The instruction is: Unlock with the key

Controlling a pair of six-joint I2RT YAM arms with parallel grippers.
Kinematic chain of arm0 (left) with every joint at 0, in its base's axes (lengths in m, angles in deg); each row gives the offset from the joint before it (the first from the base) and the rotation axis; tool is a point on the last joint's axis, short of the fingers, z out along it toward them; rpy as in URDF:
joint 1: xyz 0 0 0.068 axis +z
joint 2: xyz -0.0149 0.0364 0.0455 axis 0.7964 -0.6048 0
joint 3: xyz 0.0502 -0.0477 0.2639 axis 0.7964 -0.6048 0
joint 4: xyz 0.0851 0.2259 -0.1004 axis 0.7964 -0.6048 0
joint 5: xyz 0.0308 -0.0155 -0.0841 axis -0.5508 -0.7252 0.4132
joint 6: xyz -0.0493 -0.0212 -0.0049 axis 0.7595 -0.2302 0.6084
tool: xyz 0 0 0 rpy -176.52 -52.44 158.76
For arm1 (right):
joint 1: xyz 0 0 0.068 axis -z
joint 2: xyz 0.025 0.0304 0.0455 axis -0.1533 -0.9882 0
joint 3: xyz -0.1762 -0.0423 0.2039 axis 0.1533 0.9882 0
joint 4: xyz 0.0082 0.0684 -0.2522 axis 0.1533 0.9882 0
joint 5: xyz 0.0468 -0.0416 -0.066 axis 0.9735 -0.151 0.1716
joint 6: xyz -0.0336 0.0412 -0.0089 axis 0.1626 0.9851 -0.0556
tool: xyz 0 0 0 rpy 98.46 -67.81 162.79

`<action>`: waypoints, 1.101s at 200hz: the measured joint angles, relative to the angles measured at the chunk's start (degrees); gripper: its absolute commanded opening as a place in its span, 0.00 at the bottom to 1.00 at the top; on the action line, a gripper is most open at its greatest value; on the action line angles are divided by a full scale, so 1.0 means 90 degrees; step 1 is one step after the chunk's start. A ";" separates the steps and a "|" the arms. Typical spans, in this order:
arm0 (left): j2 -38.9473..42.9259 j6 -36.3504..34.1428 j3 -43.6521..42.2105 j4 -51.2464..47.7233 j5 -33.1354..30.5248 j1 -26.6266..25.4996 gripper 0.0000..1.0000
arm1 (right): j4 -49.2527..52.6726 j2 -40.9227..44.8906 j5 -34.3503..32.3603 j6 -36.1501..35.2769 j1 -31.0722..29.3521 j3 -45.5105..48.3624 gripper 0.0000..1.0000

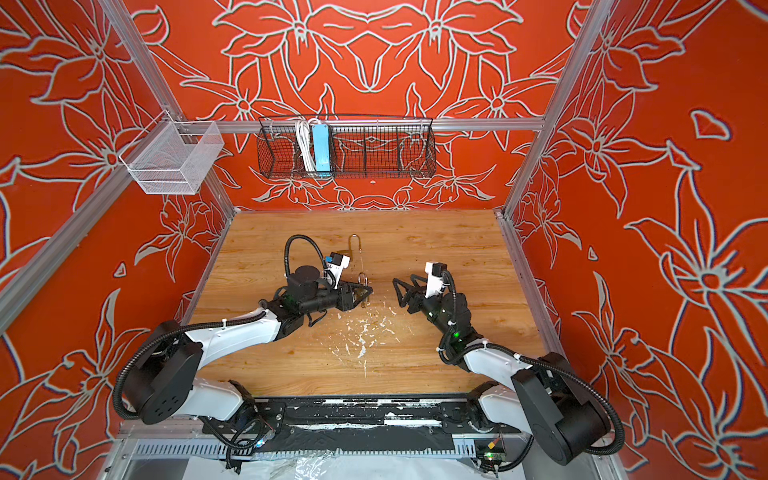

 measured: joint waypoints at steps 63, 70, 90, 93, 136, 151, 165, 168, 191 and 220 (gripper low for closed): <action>0.0083 -0.0627 -0.0432 0.0418 0.1404 0.0000 0.00 | -0.1387 -0.1307 0.1360 0.0607 0.0087 -0.0039 0.69; 0.0083 -0.0651 -0.0427 0.0425 0.1455 0.0000 0.00 | -0.1474 -0.1345 0.1469 0.0639 0.0087 -0.0058 0.67; 0.0083 -0.0673 -0.0425 0.0440 0.1547 0.0000 0.00 | -0.1564 -0.1350 0.1727 0.0704 0.0080 -0.0170 0.64; 0.0083 -0.0673 -0.0425 0.0447 0.1564 0.0000 0.00 | -0.1564 -0.1348 0.1744 0.0702 0.0073 -0.0194 0.63; 0.0073 -0.0646 -0.0379 0.0512 0.1853 0.0000 0.00 | -0.1467 -0.1345 0.2064 0.0631 -0.0117 -0.0461 0.61; 0.0058 -0.0612 -0.0355 0.0593 0.1931 0.0000 0.00 | -0.1430 -0.1360 0.2132 0.0595 -0.0206 -0.0522 0.60; 0.0058 -0.0595 -0.0352 0.0653 0.1948 0.0000 0.00 | -0.1413 -0.1399 0.2239 0.0580 -0.0272 -0.0590 0.59; 0.0058 -0.0593 -0.0352 0.0663 0.1948 0.0000 0.00 | -0.1406 -0.1411 0.2246 0.0576 -0.0282 -0.0605 0.59; 0.0061 -0.0595 -0.0352 0.0682 0.1894 0.0000 0.00 | -0.1389 -0.1552 0.2409 0.0571 -0.0352 -0.0712 0.58; 0.0066 -0.0595 -0.0352 0.0690 0.1836 0.0000 0.00 | -0.1384 -0.1834 0.2657 0.0576 -0.0449 -0.0903 0.57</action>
